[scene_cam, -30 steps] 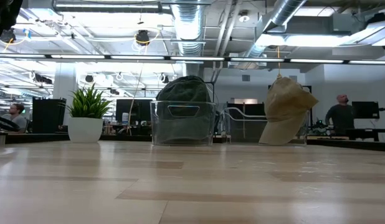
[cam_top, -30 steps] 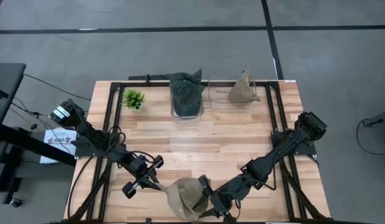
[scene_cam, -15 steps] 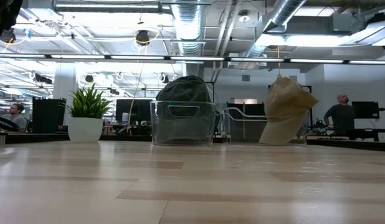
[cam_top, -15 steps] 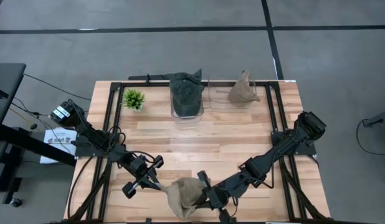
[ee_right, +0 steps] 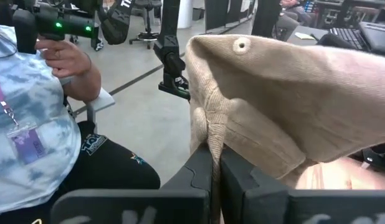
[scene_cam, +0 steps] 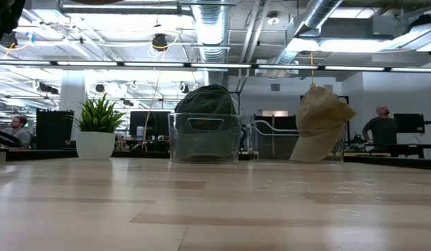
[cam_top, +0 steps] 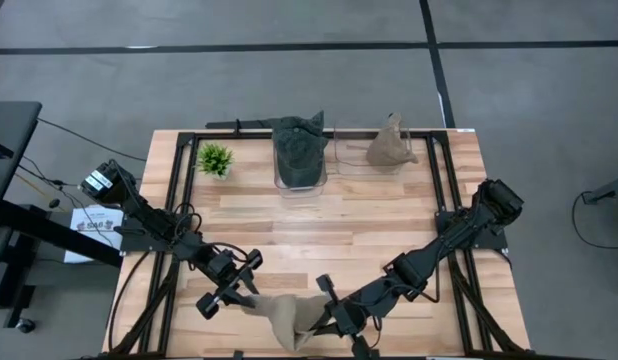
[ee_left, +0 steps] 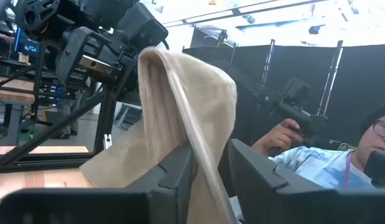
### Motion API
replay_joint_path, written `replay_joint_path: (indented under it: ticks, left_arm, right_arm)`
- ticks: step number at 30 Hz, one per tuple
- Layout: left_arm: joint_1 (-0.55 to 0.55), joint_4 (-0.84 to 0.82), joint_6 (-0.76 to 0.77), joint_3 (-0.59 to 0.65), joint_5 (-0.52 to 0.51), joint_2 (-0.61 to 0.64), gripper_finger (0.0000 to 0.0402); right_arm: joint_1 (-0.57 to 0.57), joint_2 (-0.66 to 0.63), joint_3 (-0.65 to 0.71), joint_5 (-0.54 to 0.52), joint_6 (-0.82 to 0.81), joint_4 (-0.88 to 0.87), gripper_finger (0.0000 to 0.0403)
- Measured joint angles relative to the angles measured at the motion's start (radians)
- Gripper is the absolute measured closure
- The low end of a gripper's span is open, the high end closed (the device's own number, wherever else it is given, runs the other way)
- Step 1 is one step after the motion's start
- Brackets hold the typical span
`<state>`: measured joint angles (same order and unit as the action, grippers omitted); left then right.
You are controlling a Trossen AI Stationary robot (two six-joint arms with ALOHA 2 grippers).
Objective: Pick & Place hat
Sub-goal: Put the brown cap into the right transparent bin
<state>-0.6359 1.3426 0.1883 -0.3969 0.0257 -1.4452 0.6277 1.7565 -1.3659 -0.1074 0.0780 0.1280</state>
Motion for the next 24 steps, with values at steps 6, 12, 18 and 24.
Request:
replay_joint_path:
  ticks: [6,12,18,24]
  left_arm:
    - [0.000,0.000,-0.003,0.000,0.000,0.000,0.0288]
    - [0.000,0.000,-0.032,0.000,0.000,0.000,0.0290]
    - [0.000,-0.001,-0.034,0.000,0.000,0.000,0.0289]
    - [0.000,-0.003,-0.034,0.000,0.000,0.000,0.0290]
  right_arm:
    - [0.000,0.000,0.000,-0.004,0.000,0.000,0.0402]
    - [0.000,0.000,0.000,-0.021,-0.012,-0.003,0.0402]
    - [0.001,0.000,0.000,-0.024,-0.027,-0.004,0.0402]
    - [0.001,0.000,0.000,-0.035,-0.027,-0.004,0.0403]
